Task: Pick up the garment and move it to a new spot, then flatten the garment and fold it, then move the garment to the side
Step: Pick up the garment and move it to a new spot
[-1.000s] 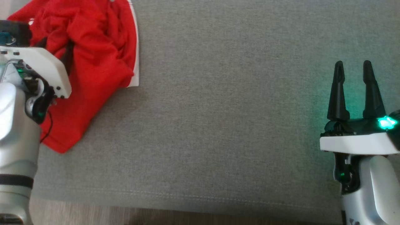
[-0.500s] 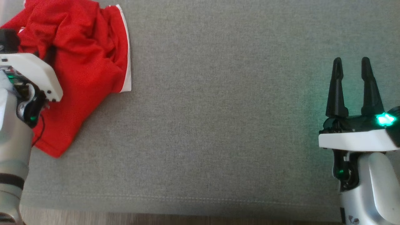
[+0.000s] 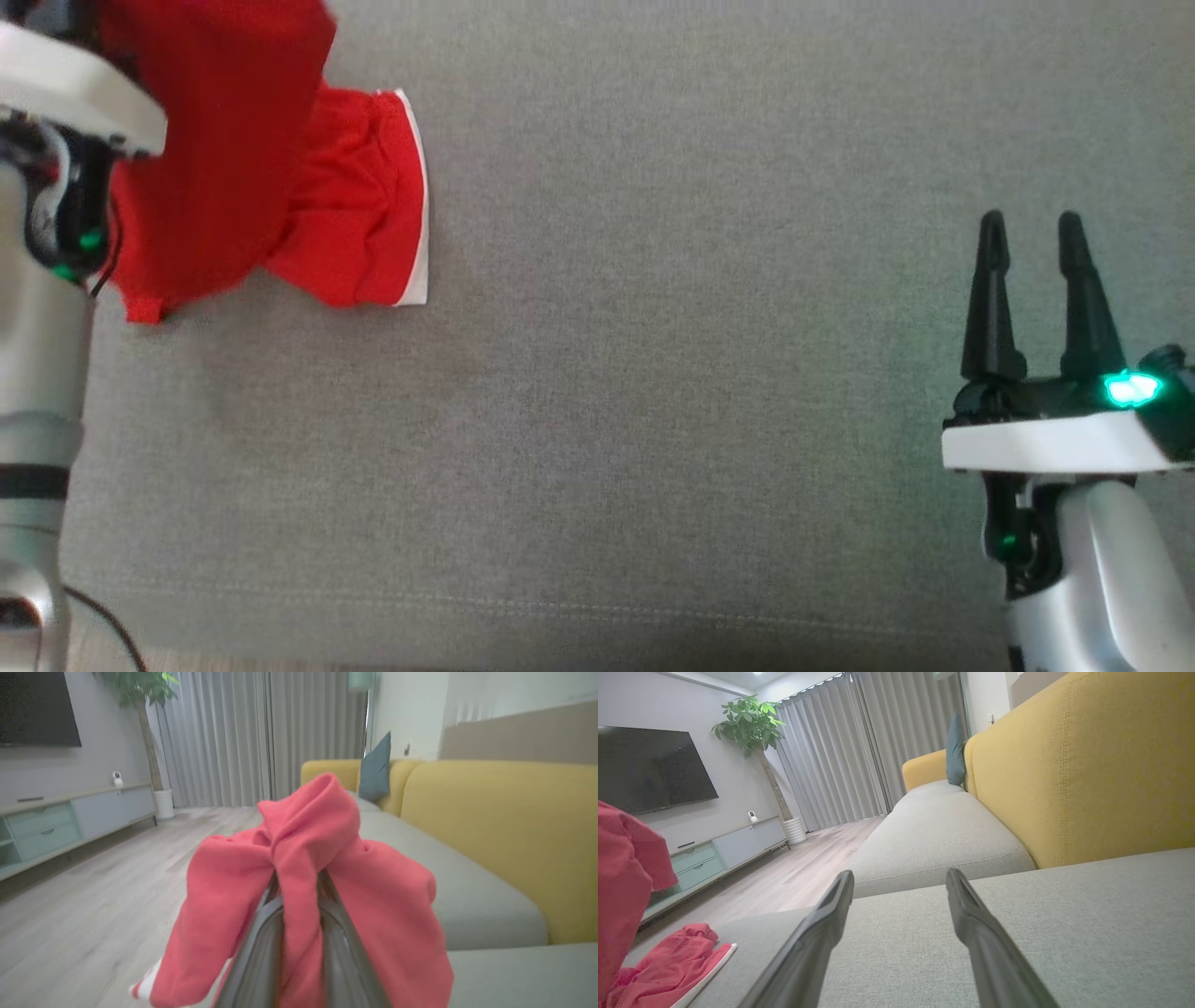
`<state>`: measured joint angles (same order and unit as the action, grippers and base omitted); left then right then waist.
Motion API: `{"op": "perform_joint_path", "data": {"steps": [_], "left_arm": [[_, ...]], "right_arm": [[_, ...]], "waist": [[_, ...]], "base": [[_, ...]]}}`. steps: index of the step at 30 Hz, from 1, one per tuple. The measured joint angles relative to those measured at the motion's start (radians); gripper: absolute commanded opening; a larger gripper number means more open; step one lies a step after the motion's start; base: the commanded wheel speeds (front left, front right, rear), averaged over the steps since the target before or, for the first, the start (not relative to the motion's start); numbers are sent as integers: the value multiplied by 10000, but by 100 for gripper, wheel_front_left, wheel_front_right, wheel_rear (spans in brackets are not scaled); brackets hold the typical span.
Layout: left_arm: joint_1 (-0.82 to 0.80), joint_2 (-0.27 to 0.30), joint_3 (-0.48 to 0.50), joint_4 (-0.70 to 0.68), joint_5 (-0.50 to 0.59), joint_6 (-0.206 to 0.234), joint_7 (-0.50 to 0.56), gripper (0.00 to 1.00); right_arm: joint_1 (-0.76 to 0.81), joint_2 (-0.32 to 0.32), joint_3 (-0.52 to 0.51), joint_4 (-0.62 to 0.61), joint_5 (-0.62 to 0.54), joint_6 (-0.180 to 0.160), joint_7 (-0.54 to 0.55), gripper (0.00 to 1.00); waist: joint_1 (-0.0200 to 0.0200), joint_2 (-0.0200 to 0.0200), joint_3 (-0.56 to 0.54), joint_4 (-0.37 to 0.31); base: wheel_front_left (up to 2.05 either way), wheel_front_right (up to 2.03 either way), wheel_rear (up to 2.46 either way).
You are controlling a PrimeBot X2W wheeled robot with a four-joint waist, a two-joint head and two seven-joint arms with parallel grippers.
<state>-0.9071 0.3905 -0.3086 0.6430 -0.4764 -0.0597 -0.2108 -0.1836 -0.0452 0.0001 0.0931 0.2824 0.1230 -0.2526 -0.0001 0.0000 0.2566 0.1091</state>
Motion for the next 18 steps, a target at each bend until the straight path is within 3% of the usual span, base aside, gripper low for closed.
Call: {"op": "perform_joint_path", "data": {"steps": [8, 18], "left_arm": [[17, -278, -2, -2052, -4, 347, -44, 0], [476, -918, -541, -3992, -125, 830, 1005, 0]], "right_arm": [[132, 2, 253, 88, 186, 0, -2, 100], [131, 2, 372, 36, 334, 0, -6, 100]], "waist": [[0, 0, -525, -97], [0, 0, -676, -671]], "base": [[0, 0, 0], [0, 0, 0]]}}
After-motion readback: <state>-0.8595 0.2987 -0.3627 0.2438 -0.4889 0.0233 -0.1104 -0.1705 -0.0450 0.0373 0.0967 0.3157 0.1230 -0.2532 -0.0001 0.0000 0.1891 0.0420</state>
